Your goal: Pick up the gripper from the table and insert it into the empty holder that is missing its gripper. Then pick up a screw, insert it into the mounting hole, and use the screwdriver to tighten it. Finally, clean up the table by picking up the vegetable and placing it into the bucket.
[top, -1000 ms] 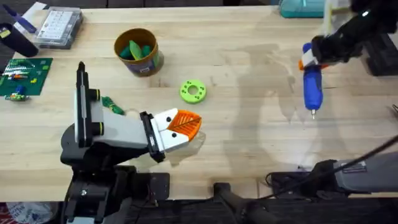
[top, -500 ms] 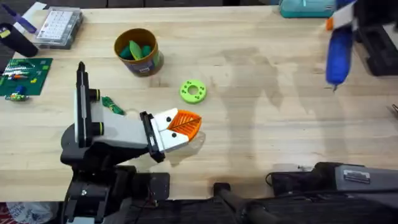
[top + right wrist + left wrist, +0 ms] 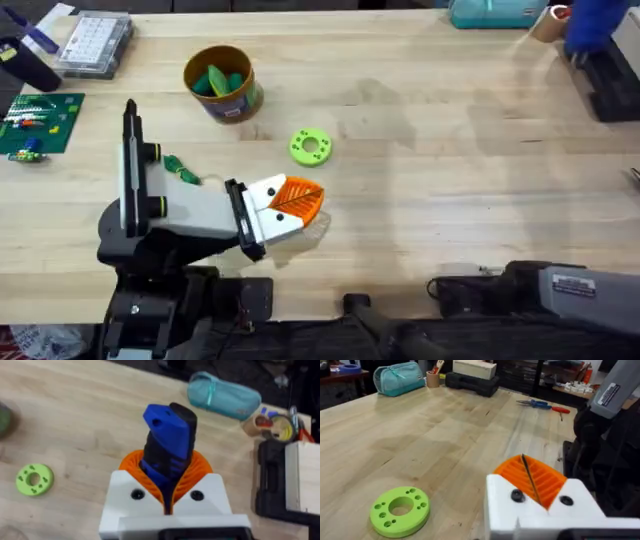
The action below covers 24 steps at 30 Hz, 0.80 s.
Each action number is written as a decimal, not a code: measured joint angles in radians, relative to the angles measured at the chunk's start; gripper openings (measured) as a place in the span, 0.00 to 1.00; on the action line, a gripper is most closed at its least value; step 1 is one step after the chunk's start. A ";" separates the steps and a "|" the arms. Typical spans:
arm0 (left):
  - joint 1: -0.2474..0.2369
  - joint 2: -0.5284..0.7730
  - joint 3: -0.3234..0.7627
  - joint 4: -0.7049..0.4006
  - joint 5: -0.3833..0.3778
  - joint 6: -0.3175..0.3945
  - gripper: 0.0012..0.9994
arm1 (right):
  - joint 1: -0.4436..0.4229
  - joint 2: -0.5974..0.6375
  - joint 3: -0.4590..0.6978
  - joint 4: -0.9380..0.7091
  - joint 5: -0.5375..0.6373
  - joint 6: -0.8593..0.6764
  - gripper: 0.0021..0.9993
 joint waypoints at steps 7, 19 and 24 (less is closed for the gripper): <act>0.000 0.000 0.000 0.000 0.000 0.000 0.01 | 0.103 -0.001 0.109 0.028 -0.076 0.023 0.02; 0.000 0.000 0.000 0.000 0.000 0.000 0.01 | 0.375 -0.001 0.144 0.292 -0.189 0.140 0.02; 0.000 0.000 0.000 0.000 0.000 0.000 0.01 | 0.497 -0.001 0.145 0.410 -0.213 0.167 0.02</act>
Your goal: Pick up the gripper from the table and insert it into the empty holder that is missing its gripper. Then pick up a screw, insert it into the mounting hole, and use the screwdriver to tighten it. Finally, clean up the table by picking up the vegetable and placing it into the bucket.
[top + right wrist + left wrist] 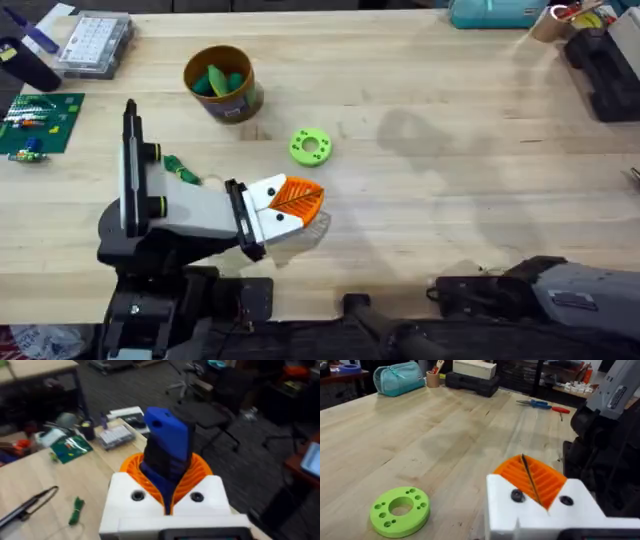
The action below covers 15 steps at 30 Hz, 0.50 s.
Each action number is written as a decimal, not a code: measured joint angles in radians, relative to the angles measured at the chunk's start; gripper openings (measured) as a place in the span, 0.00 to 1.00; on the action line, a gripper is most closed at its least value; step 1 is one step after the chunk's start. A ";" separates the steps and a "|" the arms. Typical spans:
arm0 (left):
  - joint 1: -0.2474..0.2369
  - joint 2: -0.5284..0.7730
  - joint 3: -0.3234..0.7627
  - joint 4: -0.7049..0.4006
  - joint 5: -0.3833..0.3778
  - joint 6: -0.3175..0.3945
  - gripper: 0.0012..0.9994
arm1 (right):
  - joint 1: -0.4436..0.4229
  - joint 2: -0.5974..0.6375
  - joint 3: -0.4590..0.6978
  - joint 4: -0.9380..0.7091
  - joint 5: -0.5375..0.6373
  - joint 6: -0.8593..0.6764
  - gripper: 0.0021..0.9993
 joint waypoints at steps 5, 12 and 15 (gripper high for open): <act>0.000 0.000 0.000 0.000 0.000 0.000 0.01 | 0.103 0.000 0.000 0.070 -0.054 0.012 0.02; 0.000 0.000 0.000 0.000 0.000 0.000 0.01 | 0.218 0.000 0.001 0.103 -0.147 0.027 0.02; 0.000 0.000 0.000 0.000 0.000 0.000 0.01 | 0.259 0.000 0.001 0.081 -0.159 0.026 0.02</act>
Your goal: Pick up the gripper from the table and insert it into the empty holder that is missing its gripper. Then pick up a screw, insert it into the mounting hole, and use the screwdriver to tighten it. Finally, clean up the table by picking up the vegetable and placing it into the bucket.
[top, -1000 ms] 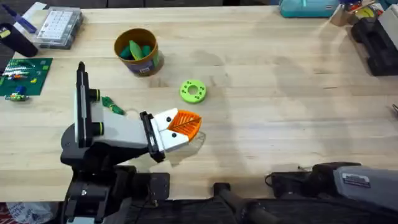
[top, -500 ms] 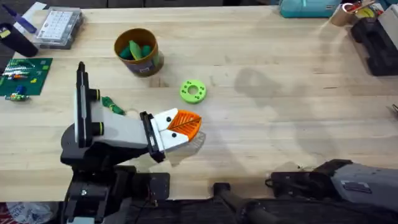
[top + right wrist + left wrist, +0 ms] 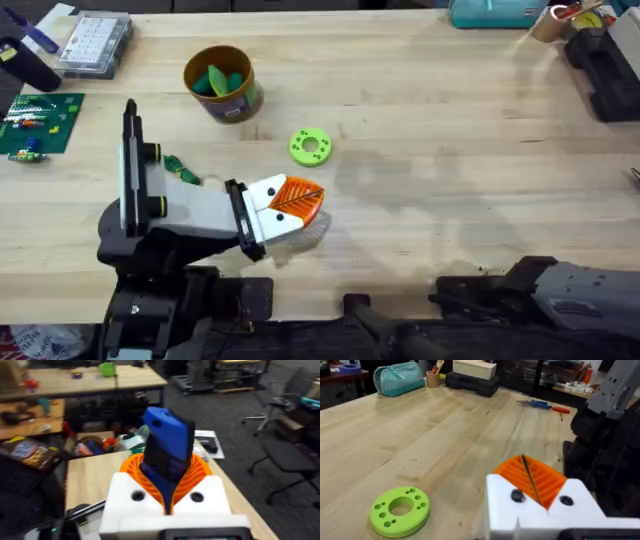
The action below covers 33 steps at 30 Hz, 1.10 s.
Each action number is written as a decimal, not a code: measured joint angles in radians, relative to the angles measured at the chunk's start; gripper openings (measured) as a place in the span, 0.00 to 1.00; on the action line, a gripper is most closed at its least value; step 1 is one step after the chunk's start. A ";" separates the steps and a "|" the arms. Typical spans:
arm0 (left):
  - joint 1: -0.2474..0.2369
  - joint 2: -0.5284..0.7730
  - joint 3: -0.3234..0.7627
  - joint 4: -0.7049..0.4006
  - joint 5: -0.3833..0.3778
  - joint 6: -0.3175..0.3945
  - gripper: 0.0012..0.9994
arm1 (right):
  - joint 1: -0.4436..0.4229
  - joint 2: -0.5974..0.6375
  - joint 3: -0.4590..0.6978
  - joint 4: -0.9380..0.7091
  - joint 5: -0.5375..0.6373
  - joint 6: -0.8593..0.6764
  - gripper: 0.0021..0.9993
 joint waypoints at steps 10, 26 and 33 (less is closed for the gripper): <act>0.000 0.000 0.000 0.000 0.000 0.000 0.01 | 0.184 0.000 0.000 -0.013 0.062 -0.045 0.02; 0.000 0.000 0.000 0.000 0.000 0.000 0.01 | 0.299 -0.092 -0.243 0.125 0.069 -0.158 0.02; 0.000 0.000 0.000 0.000 0.000 0.000 0.01 | 0.282 -0.225 -0.542 0.396 0.071 -0.124 0.02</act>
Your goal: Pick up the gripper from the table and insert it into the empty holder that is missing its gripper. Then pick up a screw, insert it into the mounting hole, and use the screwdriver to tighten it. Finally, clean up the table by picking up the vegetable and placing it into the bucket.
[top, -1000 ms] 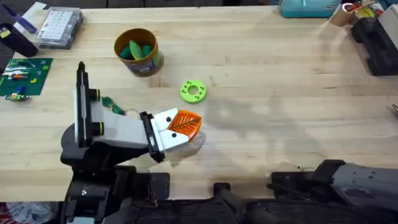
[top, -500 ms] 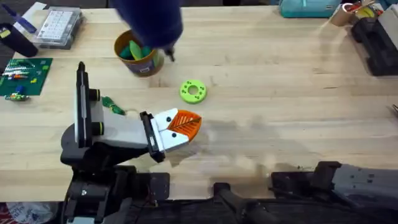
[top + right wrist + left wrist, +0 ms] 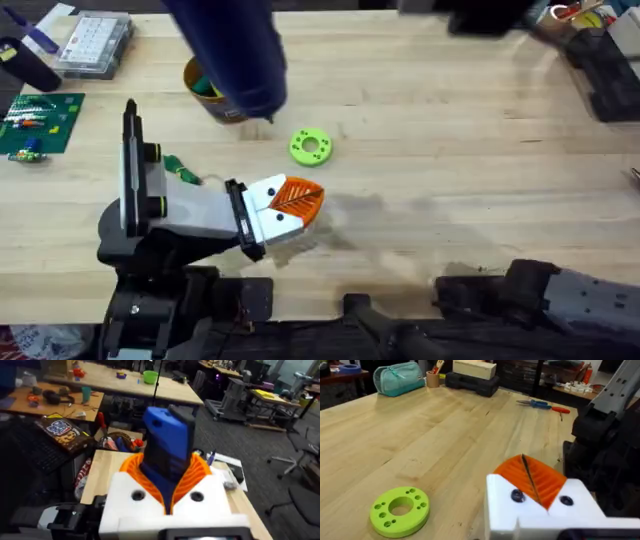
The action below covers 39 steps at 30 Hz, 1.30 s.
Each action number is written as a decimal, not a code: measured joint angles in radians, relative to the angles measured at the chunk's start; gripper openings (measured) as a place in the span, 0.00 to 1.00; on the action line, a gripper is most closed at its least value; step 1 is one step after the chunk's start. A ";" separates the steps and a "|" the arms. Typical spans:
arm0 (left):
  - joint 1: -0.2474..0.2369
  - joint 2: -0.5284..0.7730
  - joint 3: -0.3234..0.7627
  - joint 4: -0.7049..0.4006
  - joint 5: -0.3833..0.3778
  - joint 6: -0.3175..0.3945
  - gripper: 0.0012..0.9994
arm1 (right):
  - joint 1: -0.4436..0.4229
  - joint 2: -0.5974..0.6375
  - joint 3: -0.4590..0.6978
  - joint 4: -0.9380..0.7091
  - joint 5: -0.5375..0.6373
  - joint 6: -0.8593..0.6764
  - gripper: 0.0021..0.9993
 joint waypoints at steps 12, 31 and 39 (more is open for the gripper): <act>0.000 0.000 0.000 0.000 0.000 0.000 0.01 | -0.058 -0.026 -0.223 0.149 -0.034 0.068 0.02; 0.000 0.000 0.000 0.000 0.000 0.000 0.01 | -0.097 -0.026 -0.521 0.513 -0.094 0.197 0.02; 0.000 0.000 0.000 0.000 0.000 0.000 0.01 | -0.099 -0.026 -0.620 0.655 -0.137 0.230 0.02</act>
